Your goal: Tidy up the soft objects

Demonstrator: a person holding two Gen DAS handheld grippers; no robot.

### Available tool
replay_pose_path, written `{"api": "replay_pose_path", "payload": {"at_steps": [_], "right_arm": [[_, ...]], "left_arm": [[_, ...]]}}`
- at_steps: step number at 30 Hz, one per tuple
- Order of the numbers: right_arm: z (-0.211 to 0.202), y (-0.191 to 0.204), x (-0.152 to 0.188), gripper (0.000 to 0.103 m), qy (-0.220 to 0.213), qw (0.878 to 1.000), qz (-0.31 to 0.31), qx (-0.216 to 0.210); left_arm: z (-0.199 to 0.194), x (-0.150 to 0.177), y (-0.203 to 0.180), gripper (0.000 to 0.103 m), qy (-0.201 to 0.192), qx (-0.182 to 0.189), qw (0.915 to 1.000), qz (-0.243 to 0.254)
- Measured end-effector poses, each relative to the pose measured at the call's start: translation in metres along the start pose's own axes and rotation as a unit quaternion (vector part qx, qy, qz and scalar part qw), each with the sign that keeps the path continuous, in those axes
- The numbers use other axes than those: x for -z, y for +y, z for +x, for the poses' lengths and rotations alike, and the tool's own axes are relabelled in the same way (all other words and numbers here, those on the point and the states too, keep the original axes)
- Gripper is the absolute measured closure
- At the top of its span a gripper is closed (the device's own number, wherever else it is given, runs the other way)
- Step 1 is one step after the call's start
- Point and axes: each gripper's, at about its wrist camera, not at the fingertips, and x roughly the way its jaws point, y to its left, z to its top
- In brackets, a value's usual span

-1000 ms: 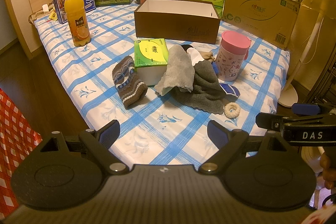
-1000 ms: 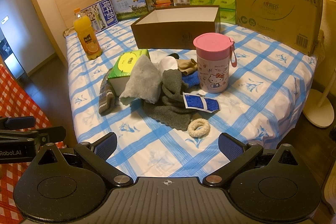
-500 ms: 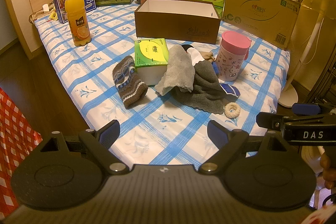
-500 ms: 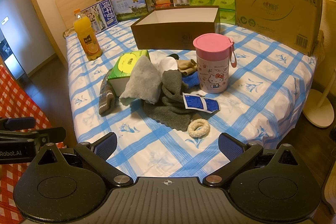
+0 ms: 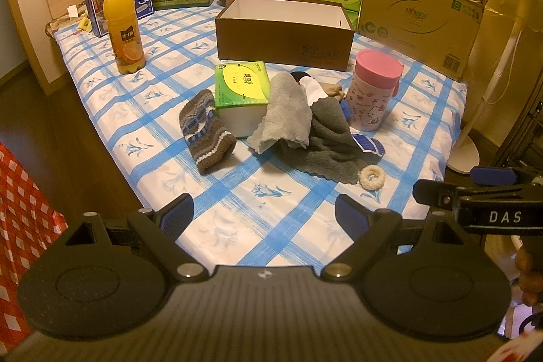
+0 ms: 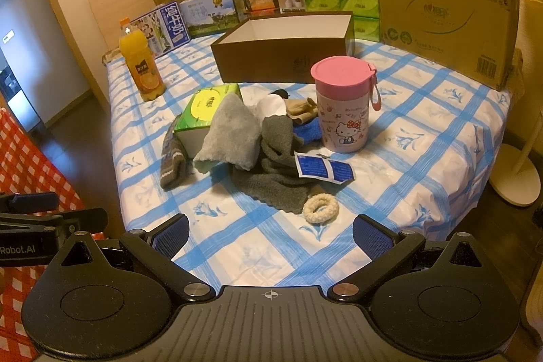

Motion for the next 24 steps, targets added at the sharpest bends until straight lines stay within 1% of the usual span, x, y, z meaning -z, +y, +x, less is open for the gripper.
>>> {"api": "replay_pose_path", "payload": {"at_steps": [2,7,16,17,19,21,24], "right_arm": [[-0.001,0.002,-0.005,0.001,-0.002,1.000,0.002,-0.001],[-0.002,-0.002,-0.002,0.001,-0.006,1.000,0.006,-0.004],[0.003,-0.009,-0.009,0.001,-0.029,0.999,0.009,-0.028],[0.004,-0.010,-0.009,0.002,-0.034,0.999,0.007,-0.030],[0.009,-0.011,-0.010,0.013,-0.038,0.999,0.000,-0.032],[0.012,-0.015,-0.009,0.015,-0.038,0.999,-0.007,-0.030],[0.019,-0.018,-0.008,0.016,-0.044,0.999,-0.015,-0.025]], "left_arm": [[0.000,0.003,0.001,0.014,-0.001,-0.001,1.0000,0.000],[-0.003,-0.001,-0.001,0.014,-0.001,-0.003,1.0000,-0.002],[0.003,-0.007,0.004,0.014,-0.009,-0.016,0.9998,-0.003],[0.004,-0.008,0.007,0.014,-0.012,-0.019,0.9997,-0.004],[0.007,-0.010,0.009,0.014,-0.016,-0.023,0.9996,-0.004],[0.012,-0.012,0.010,0.014,-0.017,-0.028,0.9994,-0.005],[0.019,-0.015,0.011,0.014,-0.019,-0.031,0.9994,-0.003]]}}
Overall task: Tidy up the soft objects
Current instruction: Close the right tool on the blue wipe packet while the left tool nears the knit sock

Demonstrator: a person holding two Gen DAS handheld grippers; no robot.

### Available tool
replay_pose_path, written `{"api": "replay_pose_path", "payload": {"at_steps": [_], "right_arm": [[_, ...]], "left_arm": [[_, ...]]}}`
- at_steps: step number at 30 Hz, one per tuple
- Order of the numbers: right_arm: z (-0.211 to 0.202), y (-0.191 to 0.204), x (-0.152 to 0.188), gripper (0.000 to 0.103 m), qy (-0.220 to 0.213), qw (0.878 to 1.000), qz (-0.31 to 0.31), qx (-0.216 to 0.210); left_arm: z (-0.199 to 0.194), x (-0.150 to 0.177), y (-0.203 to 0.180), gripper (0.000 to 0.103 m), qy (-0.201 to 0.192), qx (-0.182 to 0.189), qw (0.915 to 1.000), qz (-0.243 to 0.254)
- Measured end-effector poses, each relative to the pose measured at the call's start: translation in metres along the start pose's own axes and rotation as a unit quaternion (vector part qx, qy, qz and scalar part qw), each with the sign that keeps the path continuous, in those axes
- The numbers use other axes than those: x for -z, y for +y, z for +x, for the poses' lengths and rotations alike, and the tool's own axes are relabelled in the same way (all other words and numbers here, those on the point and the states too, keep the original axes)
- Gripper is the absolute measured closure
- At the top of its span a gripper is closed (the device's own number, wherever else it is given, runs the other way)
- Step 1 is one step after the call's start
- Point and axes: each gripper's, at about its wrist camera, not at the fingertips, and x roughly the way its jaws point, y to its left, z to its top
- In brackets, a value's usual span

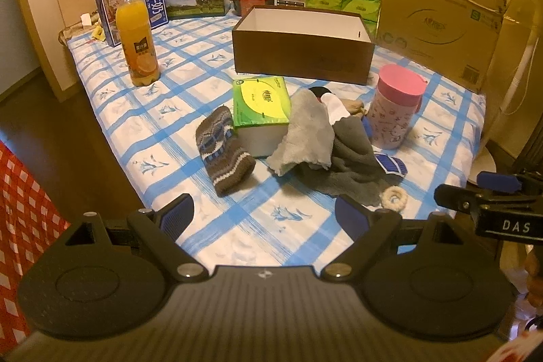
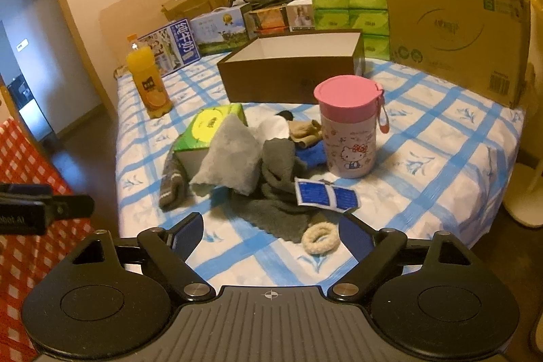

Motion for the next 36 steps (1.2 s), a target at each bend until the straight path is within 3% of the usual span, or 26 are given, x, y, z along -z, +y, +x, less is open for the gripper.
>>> {"api": "replay_pose_path", "payload": {"at_steps": [6,14,24,33,36], "right_arm": [[0.014,-0.011,0.003,0.017,-0.015,1.000,-0.020,0.003],[0.055,-0.019,0.007,0.026,-0.017,0.995,-0.094,0.026],[0.126,-0.024,0.024,0.040,0.014,0.979,-0.190,0.067],[0.165,-0.032,0.033,0.050,0.031,0.965,-0.244,0.089],[0.174,-0.034,0.035,0.059,0.028,0.961,-0.257,0.094]], "left_arm": [[0.023,-0.005,0.004,0.014,0.008,-0.002,1.0000,0.001],[0.066,-0.013,0.013,0.015,0.023,-0.009,0.9997,-0.005],[0.115,-0.014,0.029,0.016,0.050,-0.021,0.9982,-0.026],[0.142,-0.013,0.040,0.017,0.069,-0.027,0.9965,-0.038],[0.148,-0.012,0.041,0.018,0.070,-0.029,0.9964,-0.037]]}}
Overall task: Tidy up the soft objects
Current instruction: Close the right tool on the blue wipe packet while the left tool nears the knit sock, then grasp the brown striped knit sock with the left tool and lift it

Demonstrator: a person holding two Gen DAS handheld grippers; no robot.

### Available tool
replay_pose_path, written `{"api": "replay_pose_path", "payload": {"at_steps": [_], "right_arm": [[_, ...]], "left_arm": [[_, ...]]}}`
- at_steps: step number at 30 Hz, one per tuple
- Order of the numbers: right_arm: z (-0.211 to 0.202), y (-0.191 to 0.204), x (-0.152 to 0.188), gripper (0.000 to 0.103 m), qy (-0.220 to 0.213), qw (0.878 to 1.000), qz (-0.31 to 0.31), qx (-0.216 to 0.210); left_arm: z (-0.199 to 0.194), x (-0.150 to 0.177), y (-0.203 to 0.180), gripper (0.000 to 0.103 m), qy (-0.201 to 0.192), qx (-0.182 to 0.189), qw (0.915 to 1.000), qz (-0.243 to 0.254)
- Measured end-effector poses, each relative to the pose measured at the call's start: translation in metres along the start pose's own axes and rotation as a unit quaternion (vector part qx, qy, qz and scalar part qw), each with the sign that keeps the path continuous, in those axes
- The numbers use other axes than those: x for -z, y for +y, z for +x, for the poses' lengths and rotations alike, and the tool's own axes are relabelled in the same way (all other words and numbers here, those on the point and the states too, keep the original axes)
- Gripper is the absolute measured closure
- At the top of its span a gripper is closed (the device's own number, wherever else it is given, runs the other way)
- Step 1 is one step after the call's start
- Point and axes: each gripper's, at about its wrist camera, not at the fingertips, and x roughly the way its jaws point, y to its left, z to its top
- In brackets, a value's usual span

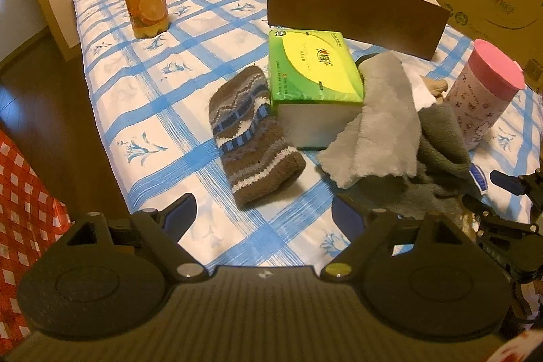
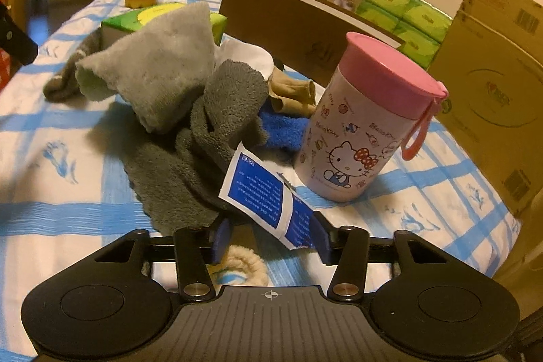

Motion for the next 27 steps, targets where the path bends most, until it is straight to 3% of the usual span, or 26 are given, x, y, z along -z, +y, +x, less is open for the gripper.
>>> {"api": "replay_pose_path", "payload": {"at_steps": [4,7,10,14,20,27], "right_arm": [[0.004,-0.005,0.001,0.078,-0.006,1.000,0.001,-0.001],[0.000,-0.016,0.001,0.084,-0.013,1.000,0.024,-0.005],[-0.005,-0.029,0.001,0.099,-0.022,0.998,0.060,-0.014],[-0.008,-0.051,0.000,0.102,-0.021,0.990,0.133,-0.032],[-0.011,-0.081,0.001,0.103,-0.019,0.965,0.252,-0.065],[-0.014,-0.083,0.001,0.103,-0.010,0.962,0.266,-0.060]], "left_arm": [[0.008,0.000,0.004,0.019,0.005,-0.003,1.0000,-0.005],[0.012,-0.001,0.005,0.020,0.005,-0.003,1.0000,-0.006],[0.016,-0.002,0.006,0.024,0.003,-0.002,1.0000,-0.005],[0.021,-0.003,0.006,0.028,0.003,-0.001,1.0000,-0.004],[0.030,-0.005,0.008,0.030,0.003,0.000,1.0000,-0.004],[0.042,-0.017,0.010,0.031,-0.008,0.018,0.9996,-0.020]]}}
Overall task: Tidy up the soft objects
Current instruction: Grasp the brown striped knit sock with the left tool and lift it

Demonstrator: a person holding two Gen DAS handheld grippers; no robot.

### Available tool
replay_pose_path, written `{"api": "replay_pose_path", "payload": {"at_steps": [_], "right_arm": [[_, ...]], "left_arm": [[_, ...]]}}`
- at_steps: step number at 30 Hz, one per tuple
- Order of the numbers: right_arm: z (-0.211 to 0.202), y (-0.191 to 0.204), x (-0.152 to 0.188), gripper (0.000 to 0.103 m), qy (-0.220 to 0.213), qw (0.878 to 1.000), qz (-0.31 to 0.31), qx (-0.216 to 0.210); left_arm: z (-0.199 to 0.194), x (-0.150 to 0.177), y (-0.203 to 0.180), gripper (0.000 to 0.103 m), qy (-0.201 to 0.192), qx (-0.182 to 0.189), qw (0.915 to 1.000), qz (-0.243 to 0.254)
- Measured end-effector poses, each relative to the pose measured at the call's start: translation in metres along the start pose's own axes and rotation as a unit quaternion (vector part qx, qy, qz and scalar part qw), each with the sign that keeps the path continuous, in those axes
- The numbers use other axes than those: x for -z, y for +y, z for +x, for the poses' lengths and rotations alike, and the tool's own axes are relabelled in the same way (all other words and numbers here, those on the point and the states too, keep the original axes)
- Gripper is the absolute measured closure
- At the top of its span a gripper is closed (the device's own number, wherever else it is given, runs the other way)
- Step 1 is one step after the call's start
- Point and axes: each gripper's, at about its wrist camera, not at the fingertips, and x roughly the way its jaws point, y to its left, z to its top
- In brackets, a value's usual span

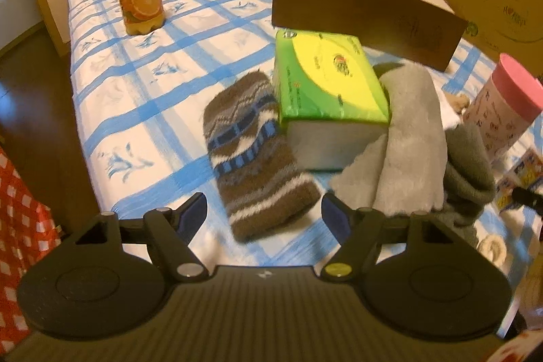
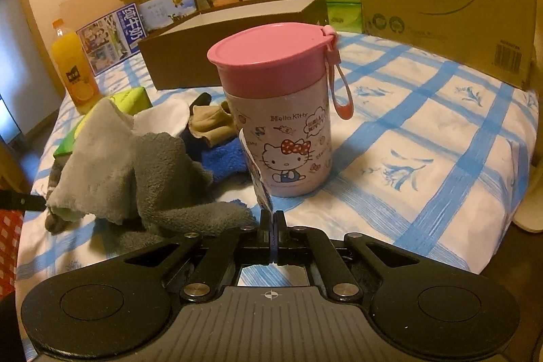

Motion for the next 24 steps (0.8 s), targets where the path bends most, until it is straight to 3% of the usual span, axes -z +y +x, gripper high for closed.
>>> {"api": "replay_pose_path", "payload": {"at_steps": [5,8,11,16,24], "right_arm": [[0.001,0.000,-0.002,0.103,0.001,1.000,0.000,0.007],[0.003,0.001,-0.003,0.103,0.004,1.000,0.000,0.011],[0.003,0.001,-0.005,0.103,0.006,1.000,0.000,0.013],[0.000,0.005,-0.007,0.103,0.005,1.000,-0.005,0.010],[-0.015,0.022,-0.011,0.103,0.000,1.000,-0.024,-0.004]], "left_arm": [[0.010,-0.011,0.001,0.031,-0.009,0.020,0.9997,-0.013],[0.022,-0.015,0.000,0.036,-0.007,0.013,0.9998,-0.010],[0.033,-0.017,0.002,0.050,0.003,0.012,0.9999,-0.008],[0.038,-0.016,0.009,0.091,0.004,0.019,0.9998,-0.007],[0.010,-0.008,0.026,0.094,-0.025,0.001,0.9997,0.000]]}}
